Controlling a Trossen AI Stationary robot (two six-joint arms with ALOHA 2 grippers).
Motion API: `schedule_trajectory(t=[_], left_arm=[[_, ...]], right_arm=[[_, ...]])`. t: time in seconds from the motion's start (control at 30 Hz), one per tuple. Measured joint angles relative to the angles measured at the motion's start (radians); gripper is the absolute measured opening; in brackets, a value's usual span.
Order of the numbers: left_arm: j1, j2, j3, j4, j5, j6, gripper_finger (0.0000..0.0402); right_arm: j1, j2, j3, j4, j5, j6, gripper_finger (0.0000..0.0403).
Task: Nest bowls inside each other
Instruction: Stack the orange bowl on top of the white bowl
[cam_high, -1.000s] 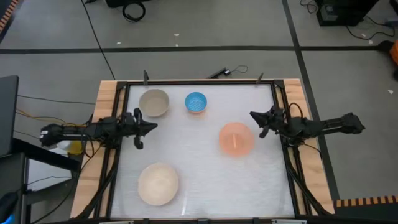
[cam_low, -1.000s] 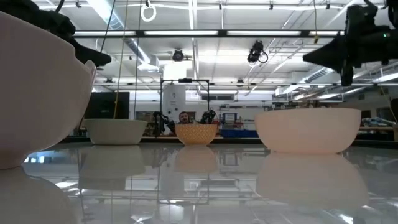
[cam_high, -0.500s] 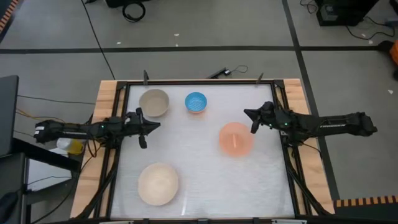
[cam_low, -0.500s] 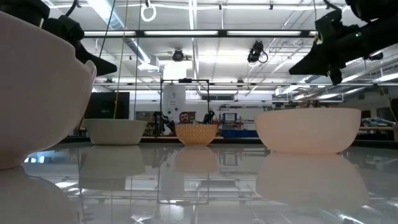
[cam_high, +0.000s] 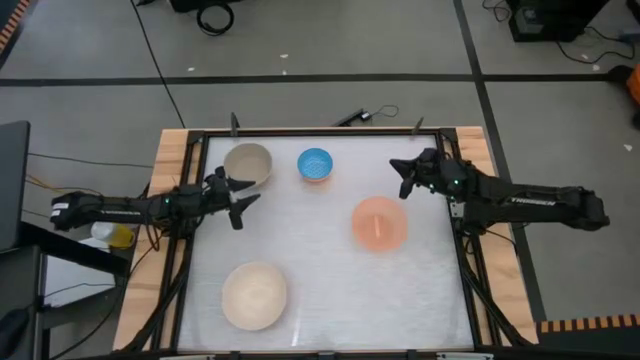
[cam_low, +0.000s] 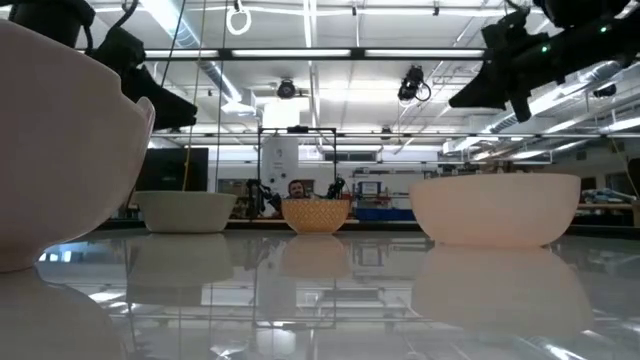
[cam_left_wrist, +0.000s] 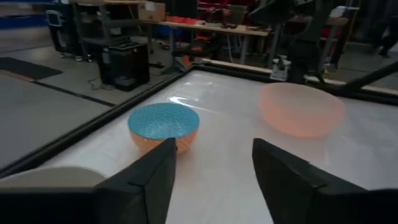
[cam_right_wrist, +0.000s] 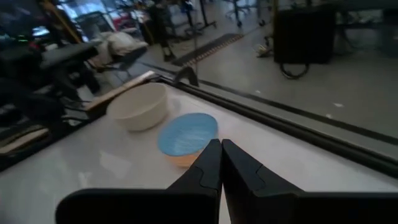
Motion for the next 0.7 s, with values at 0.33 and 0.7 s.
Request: schedule_trajectory(t=[0.33, 0.7], left_arm=[[0.106, 0.035, 0.067, -0.036, 0.011, 0.052, 0.0224], [0.158, 0.135, 0.086, -0.037, 0.074, -0.017, 0.0224]], right_arm=[[-0.026, 0.028, 0.0, 0.119, 0.019, -0.061, 0.0021], [-0.079, 0.234, 0.048, 0.062, -0.139, 0.026, 0.0063]])
